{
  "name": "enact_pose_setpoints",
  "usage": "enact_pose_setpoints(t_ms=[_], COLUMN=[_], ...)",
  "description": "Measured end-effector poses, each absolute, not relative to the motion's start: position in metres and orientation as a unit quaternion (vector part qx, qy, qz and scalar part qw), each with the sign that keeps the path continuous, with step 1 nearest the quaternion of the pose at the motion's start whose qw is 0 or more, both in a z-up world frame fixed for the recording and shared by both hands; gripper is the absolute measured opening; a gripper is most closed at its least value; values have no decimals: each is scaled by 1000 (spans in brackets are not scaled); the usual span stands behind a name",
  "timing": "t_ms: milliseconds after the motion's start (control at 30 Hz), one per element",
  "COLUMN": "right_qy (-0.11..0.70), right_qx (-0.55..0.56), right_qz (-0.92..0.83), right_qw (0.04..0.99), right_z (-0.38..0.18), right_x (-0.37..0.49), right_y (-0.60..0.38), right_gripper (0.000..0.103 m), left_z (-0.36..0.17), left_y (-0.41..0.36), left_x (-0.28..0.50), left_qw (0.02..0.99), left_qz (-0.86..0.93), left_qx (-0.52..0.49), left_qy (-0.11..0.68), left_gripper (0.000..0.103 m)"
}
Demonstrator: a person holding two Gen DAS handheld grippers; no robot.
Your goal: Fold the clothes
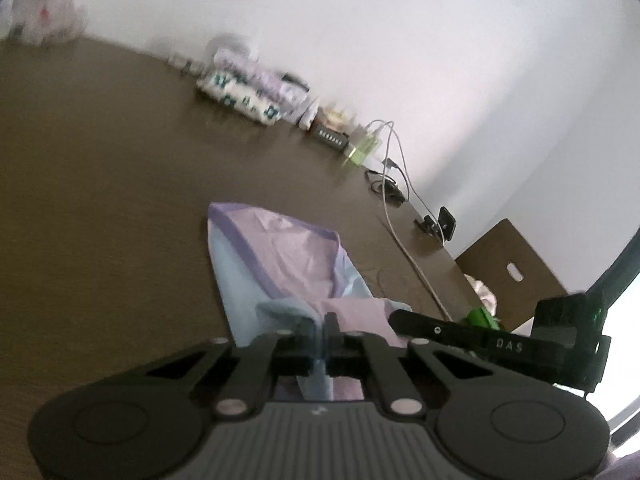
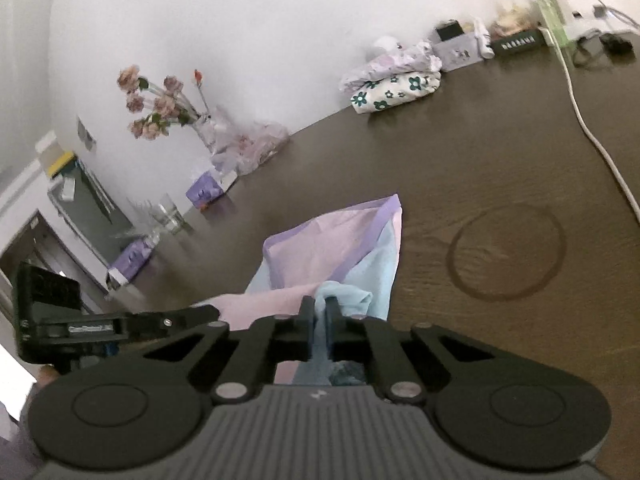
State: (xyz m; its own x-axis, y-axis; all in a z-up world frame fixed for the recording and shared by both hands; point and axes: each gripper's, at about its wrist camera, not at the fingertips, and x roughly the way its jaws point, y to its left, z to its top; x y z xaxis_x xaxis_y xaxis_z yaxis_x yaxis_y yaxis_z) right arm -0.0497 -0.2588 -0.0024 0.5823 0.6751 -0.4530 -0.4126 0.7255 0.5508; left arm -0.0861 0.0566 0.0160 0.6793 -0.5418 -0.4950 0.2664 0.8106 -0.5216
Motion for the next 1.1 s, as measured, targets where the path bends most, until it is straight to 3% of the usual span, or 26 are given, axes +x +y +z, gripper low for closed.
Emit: enact_pose_setpoints(t_ms=[133, 367, 433, 500, 533, 567, 633, 667, 767, 867, 900, 933, 967, 1033, 1100], right_qy=[331, 269, 279, 301, 311, 312, 299, 293, 299, 312, 316, 320, 324, 326, 333], right_qx=[181, 143, 130, 108, 100, 97, 106, 112, 116, 121, 125, 129, 133, 142, 158], right_qz=[282, 309, 332, 332, 312, 295, 285, 283, 294, 292, 288, 285, 283, 290, 302], right_qw=[882, 901, 891, 887, 892, 898, 904, 906, 900, 896, 895, 894, 893, 888, 879], right_z=[-1, 35, 29, 18, 14, 13, 18, 21, 19, 12, 9, 7, 5, 4, 4], right_x=[-50, -87, -92, -93, -93, -96, -106, -111, -118, -113, -111, -109, -107, -108, -108], right_y=[-267, -282, -270, -255, -254, -258, -269, -274, -276, -265, -263, -261, -260, -260, -261], right_gripper=[24, 22, 22, 22, 22, 24, 50, 53, 52, 48, 43, 24, 15, 8, 8], left_z=[16, 57, 55, 37, 27, 20, 16, 18, 24, 22, 21, 20, 19, 18, 17], left_y=[52, 45, 26, 9, 5, 6, 11, 14, 13, 1, -3, -6, -8, -12, -12], left_x=[-88, -113, -108, -94, -90, -89, -94, -99, -109, -108, -106, -105, -105, -104, -105], left_qw=[910, 943, 944, 940, 938, 938, 940, 941, 947, 947, 946, 945, 945, 945, 946], left_qz=[-173, -196, -212, -194, -176, -160, -147, -149, -155, -159, -160, -160, -158, -155, -155], left_qx=[-169, -146, -107, -57, -40, -39, -57, -68, -76, -56, -48, -41, -35, -29, -26], left_qy=[337, 226, 231, 276, 295, 304, 303, 294, 270, 275, 280, 284, 286, 287, 285], left_gripper=[9, 40, 40, 31, 21, 23, 27, 35, 52, 52, 52, 52, 52, 52, 52])
